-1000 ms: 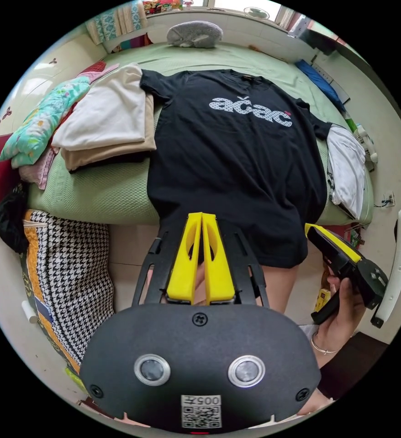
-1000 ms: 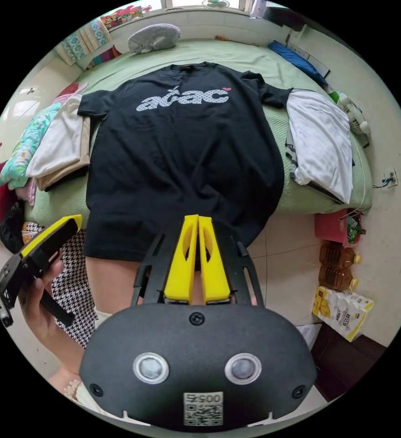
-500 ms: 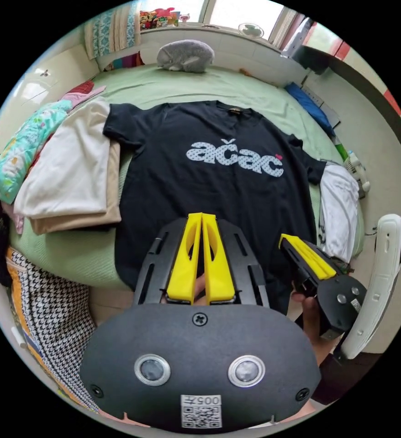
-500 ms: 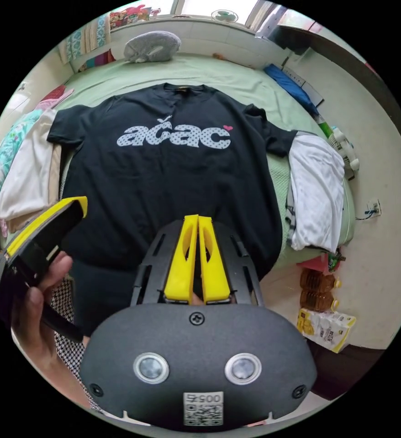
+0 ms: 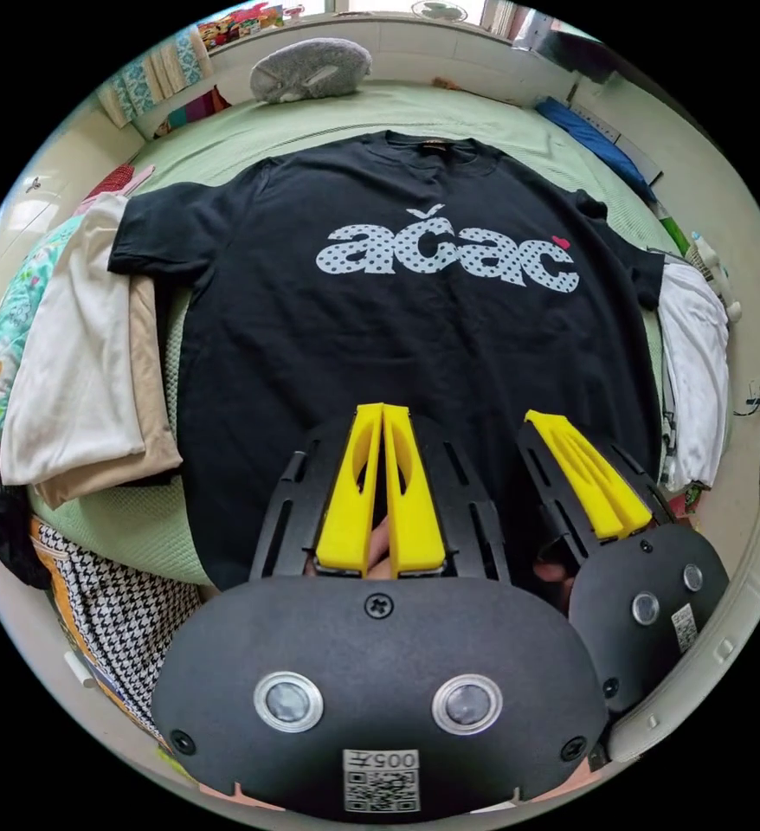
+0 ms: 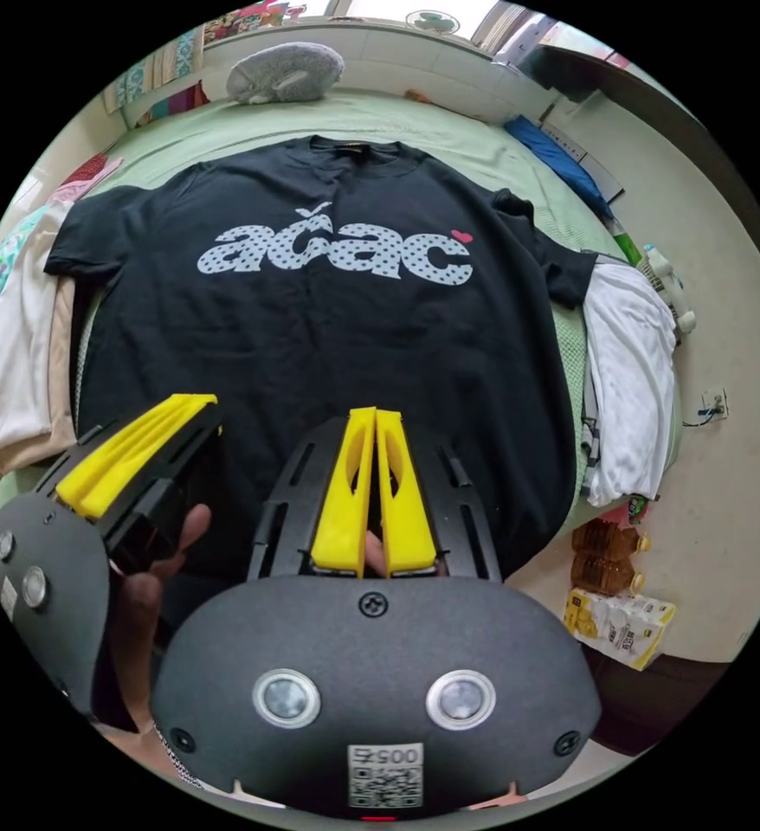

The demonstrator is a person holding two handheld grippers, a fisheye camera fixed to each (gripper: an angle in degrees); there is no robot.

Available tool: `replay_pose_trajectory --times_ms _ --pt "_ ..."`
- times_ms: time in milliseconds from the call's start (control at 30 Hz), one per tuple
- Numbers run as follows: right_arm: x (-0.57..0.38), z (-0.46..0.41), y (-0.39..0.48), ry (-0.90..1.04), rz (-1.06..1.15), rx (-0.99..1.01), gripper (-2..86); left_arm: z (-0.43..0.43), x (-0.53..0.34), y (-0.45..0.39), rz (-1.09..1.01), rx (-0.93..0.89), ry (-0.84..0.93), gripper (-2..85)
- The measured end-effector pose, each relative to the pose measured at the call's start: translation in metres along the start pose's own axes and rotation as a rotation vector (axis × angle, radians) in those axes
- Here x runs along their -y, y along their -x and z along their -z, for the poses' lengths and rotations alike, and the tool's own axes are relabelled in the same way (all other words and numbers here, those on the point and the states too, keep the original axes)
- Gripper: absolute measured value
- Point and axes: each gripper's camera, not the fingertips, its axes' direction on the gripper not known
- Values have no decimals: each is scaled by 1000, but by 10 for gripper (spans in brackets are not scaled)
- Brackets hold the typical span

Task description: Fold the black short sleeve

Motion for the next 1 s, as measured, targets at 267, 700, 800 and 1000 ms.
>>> replay_pose_trajectory --times_ms 267,700,800,1000 --pt "-50 41 -18 -84 -33 27 -13 45 -49 5 22 72 -94 -2" --pt "-176 55 -47 -116 -108 148 -12 58 -181 44 116 -13 -70 -2" --pt "-177 61 -40 -149 -88 115 -12 60 -180 45 88 14 -99 -2" --pt "-177 47 -27 -175 -80 145 -13 41 -170 42 65 -47 -89 -2"
